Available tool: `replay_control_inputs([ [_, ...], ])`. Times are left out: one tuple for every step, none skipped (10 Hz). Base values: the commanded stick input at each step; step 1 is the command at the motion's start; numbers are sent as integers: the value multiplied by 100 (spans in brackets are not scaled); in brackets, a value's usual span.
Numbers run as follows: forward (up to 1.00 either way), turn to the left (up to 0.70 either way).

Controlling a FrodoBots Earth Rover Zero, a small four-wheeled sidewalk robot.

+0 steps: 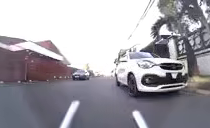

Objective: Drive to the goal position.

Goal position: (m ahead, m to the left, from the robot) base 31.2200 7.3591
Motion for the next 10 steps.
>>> replay_control_inputs([
  [85, -34],
  [85, -22],
  [85, 0],
  [85, 0],
  [85, 0],
  [85, 0],
  [85, 0],
  [85, 0],
  [85, 0],
  [85, 0],
])
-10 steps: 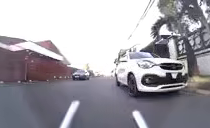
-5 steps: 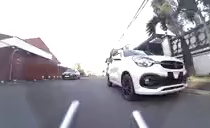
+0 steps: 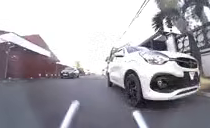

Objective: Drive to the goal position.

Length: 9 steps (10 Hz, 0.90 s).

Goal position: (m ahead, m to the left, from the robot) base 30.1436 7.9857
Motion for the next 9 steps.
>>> replay_control_inputs([
  [85, 0],
  [85, 0],
  [85, 0],
  [85, 0],
  [85, 0],
  [85, 0],
  [85, 0],
  [85, 2],
  [85, 34],
])
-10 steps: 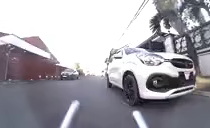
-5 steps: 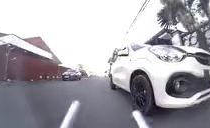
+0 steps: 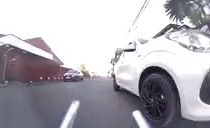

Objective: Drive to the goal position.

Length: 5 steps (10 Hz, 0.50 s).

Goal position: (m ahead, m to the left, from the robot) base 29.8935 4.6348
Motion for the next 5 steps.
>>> replay_control_inputs([
  [85, 34],
  [85, 34],
  [85, 30],
  [85, 15],
  [85, 1],
])
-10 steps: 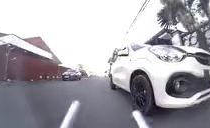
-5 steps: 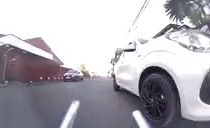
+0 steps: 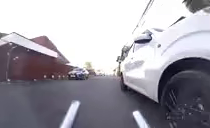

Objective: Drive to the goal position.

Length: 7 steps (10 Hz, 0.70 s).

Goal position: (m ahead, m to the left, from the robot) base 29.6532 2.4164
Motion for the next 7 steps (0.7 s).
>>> replay_control_inputs([
  [85, 0],
  [85, 0],
  [85, 0],
  [85, 0],
  [85, 0],
  [85, -4],
  [85, -21],
])
